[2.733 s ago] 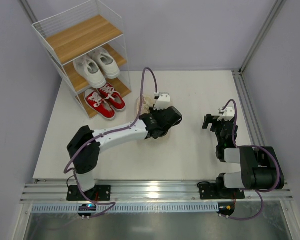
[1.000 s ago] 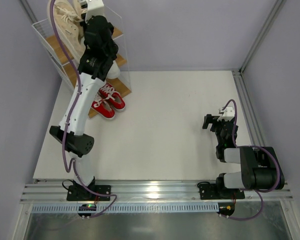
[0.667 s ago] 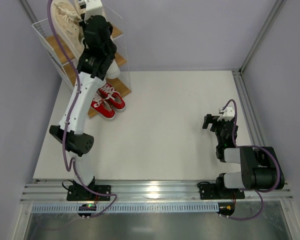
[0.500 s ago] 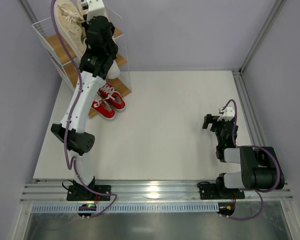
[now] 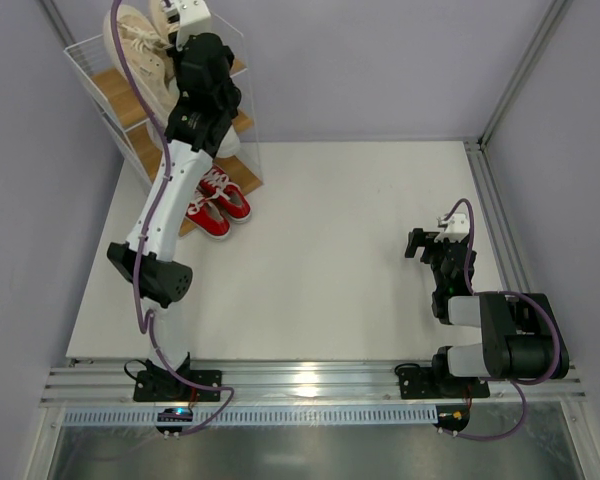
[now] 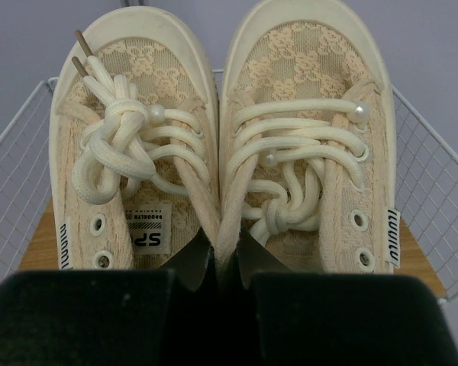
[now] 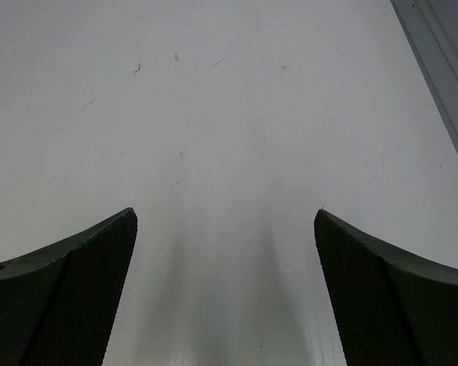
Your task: Place and organize the shoes onto the shoe shelf
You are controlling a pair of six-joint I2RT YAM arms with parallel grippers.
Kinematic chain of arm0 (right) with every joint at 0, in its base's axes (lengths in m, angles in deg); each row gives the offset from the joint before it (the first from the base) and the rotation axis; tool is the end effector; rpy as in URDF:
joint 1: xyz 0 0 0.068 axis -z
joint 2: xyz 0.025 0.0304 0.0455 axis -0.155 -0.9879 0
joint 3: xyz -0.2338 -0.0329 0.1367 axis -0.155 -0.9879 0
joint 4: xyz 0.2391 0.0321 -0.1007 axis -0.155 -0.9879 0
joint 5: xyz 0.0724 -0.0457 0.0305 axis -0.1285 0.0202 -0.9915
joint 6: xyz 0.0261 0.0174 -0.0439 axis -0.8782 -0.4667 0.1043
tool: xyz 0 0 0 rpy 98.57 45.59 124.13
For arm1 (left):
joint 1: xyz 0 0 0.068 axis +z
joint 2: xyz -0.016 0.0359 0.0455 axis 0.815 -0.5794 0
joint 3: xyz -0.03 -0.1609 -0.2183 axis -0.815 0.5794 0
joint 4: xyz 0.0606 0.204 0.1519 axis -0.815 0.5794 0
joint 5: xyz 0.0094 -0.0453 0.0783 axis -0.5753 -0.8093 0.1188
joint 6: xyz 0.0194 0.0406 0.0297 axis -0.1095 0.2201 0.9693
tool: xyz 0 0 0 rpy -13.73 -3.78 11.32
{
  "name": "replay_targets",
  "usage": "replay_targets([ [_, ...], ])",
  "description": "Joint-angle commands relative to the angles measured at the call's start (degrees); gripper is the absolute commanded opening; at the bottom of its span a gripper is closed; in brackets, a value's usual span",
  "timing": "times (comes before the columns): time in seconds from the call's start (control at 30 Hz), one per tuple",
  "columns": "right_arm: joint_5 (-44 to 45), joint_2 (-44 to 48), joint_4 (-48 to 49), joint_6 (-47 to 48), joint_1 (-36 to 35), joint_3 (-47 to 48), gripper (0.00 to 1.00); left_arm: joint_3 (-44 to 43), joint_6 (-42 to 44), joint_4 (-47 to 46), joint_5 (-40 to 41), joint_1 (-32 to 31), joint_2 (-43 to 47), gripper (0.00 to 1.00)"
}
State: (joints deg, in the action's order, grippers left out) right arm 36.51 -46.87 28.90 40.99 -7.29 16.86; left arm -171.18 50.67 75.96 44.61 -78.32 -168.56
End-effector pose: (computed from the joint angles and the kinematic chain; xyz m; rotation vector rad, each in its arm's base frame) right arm 0.2235 -0.0063 0.1525 0.0016 1.7207 -0.0365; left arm 0.3859 -0.1370 0.5339 -0.4602 1.4213 0.4477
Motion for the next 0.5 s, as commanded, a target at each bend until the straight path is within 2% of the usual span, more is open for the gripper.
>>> replay_targets([
  [0.0, -0.5, -0.1, 4.7, 0.4, 0.1, 1.2, 0.97, -3.3, 1.3, -11.2, 3.8, 0.6, 1.9, 0.0],
  [0.47, -0.5, -0.1, 4.6, 0.4, 0.1, 1.2, 0.97, -2.2, 0.9, -10.7, 0.6, 0.8, 1.4, 0.0],
])
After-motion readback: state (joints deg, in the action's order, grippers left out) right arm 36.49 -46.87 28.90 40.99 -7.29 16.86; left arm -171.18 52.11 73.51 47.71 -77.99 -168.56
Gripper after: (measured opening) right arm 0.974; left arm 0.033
